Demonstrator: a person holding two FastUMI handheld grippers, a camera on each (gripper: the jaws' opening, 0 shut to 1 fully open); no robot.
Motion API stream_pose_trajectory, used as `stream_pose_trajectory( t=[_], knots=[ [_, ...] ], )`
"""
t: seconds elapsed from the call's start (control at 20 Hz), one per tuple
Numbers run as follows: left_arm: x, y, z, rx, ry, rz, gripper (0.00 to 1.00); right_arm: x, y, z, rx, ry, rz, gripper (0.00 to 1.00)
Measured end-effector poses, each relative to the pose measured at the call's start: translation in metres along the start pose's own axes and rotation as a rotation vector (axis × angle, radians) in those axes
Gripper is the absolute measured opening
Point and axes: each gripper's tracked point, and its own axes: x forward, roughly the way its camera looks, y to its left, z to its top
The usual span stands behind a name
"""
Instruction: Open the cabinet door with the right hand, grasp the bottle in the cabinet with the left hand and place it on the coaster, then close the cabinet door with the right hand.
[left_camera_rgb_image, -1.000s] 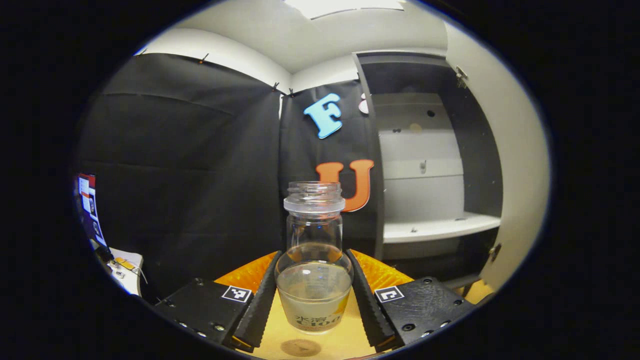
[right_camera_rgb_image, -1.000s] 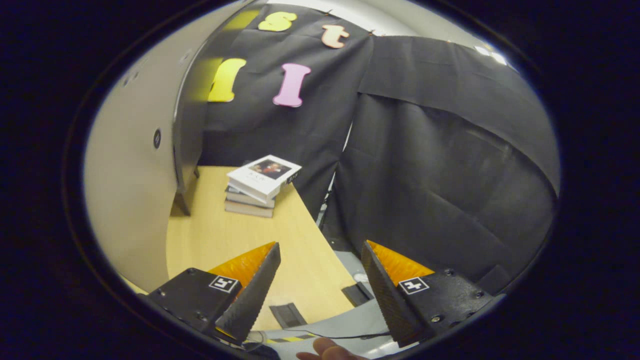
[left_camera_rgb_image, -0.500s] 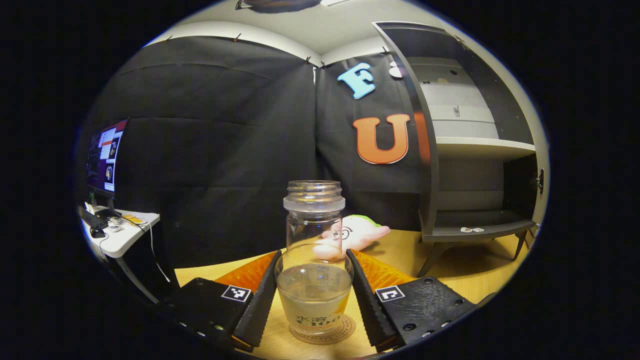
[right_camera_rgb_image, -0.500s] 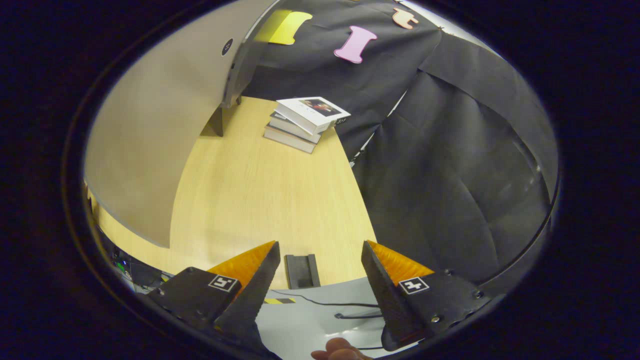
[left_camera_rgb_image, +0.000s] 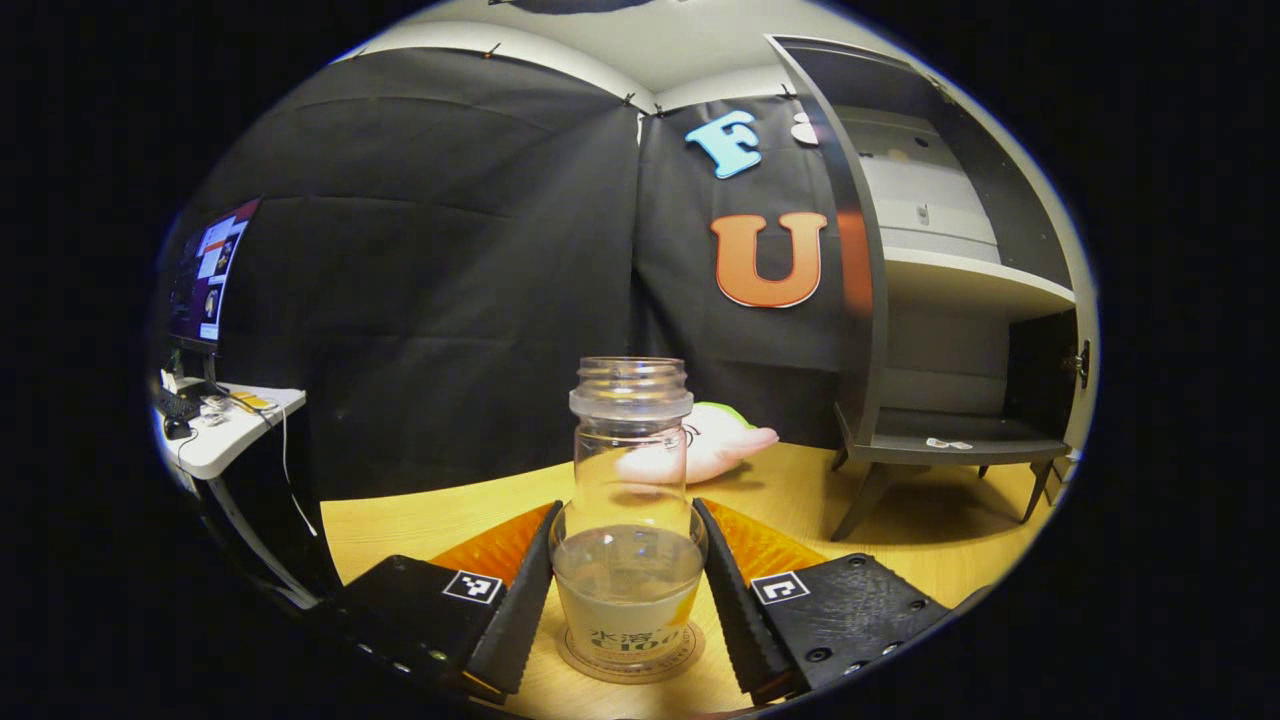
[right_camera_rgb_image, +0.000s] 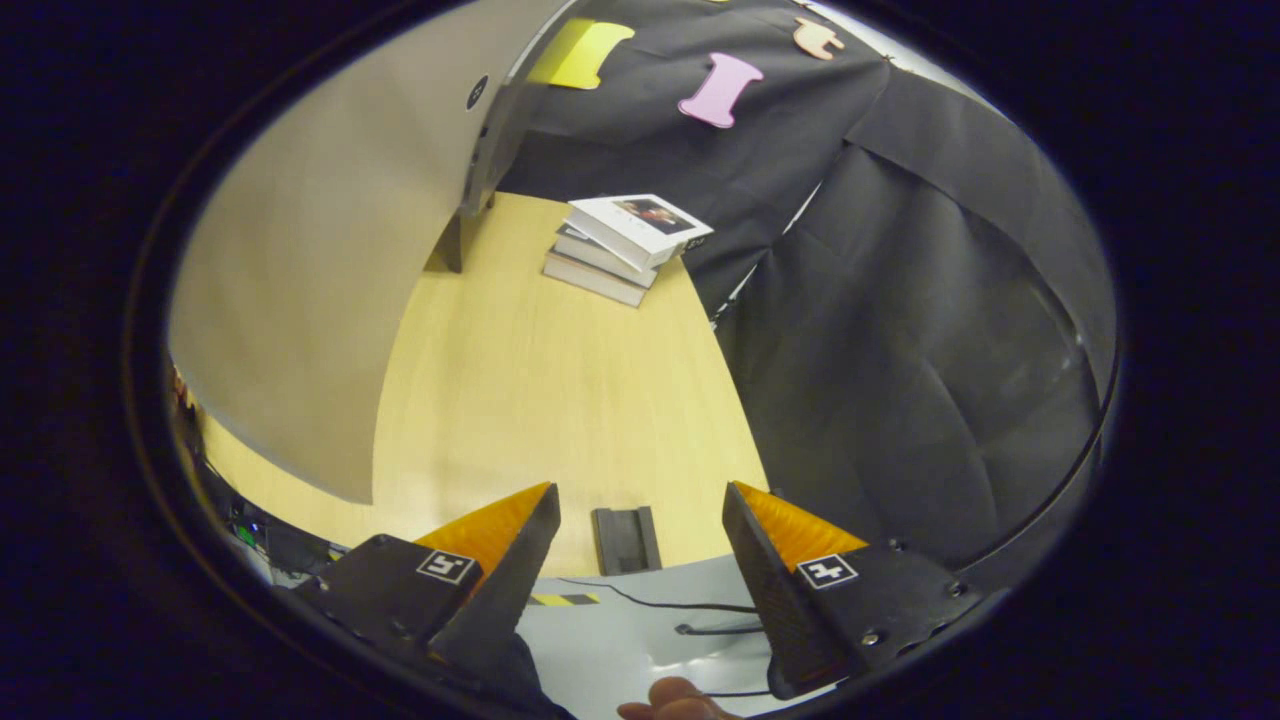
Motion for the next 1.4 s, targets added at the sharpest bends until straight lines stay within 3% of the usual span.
stream_pose_trajectory(
  t=[0.25,0.3,0.35,0.55,0.6,0.65,0.8,1.2,1.4],
  knots=[
    [0.002,-0.007,-0.006,0.024,0.038,-0.010,0.82,0.004,0.016,-0.012,-0.021,0.026,0.034,1.00],
    [0.002,-0.005,-0.005,0.024,0.039,-0.001,0.93,0.005,0.018,-0.016,-0.014,0.038,0.041,1.00],
    [0.002,-0.002,-0.004,0.024,0.033,0.008,0.82,0.006,0.021,-0.020,-0.006,0.048,0.045,1.00],
    [0.003,0.000,0.001,0.033,0.024,0.007,0.87,0.010,0.023,-0.025,-0.025,0.058,0.045,1.00],
    [0.003,0.004,0.006,0.035,0.007,0.016,0.99,0.012,0.022,-0.027,-0.023,0.060,0.045,1.00],
    [0.003,0.002,0.009,0.028,-0.008,0.013,0.91,0.012,0.021,-0.029,-0.020,0.064,0.042,1.00],
    [0.000,-0.013,0.018,0.037,-0.019,-0.043,0.96,0.019,0.021,-0.036,-0.010,0.084,0.040,1.00],
    [-0.010,-0.008,0.060,0.069,-0.064,-0.056,0.95,0.027,0.034,-0.060,-0.008,0.119,0.108,1.00],
    [-0.047,-0.010,0.134,0.103,-0.178,-0.070,0.95,0.046,0.026,-0.070,0.026,0.129,0.108,1.00]
  ],
)
